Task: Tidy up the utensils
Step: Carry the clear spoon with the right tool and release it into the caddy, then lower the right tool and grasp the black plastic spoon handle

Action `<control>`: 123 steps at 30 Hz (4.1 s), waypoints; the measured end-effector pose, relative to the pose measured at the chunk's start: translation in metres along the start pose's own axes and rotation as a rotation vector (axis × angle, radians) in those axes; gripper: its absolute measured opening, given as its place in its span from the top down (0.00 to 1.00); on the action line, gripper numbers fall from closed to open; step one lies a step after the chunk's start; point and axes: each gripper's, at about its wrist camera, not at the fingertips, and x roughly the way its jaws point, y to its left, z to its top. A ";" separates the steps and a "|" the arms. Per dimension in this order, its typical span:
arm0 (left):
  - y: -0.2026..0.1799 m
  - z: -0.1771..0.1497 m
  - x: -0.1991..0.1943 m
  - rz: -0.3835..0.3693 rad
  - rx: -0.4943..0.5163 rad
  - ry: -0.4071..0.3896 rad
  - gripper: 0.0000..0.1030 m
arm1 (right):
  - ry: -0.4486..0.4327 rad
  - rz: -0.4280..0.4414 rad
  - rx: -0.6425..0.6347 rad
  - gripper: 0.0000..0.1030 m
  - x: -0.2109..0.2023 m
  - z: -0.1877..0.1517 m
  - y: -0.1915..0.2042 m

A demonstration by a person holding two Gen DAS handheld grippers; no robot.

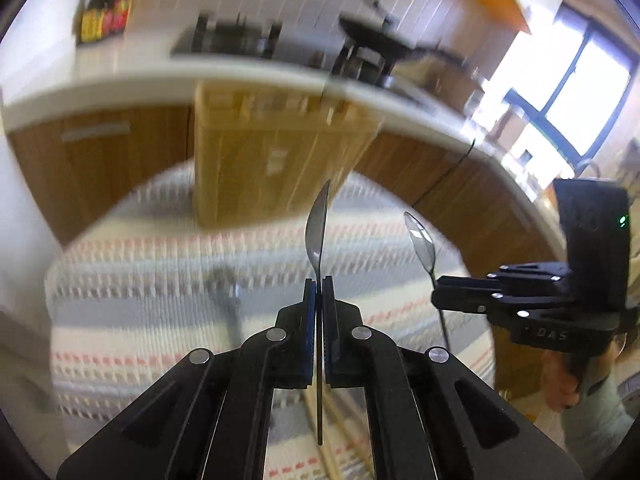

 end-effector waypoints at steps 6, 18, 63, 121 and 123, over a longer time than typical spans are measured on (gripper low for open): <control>-0.012 0.044 -0.047 -0.038 0.020 -0.224 0.99 | -0.237 -0.022 -0.051 0.90 -0.051 0.042 0.004; 0.006 0.118 -0.028 0.027 0.020 -0.506 0.99 | -0.597 -0.185 -0.059 0.90 -0.070 0.132 0.003; 0.048 0.061 -0.026 0.083 -0.024 -0.399 0.68 | -0.564 -0.229 -0.040 0.53 -0.037 0.073 -0.012; 0.034 -0.025 0.132 0.315 0.084 0.388 0.82 | 0.347 -0.250 0.368 0.95 0.063 -0.116 -0.007; 0.031 -0.025 0.135 0.340 0.091 0.386 0.86 | 0.343 -0.240 0.356 0.95 0.063 -0.115 -0.013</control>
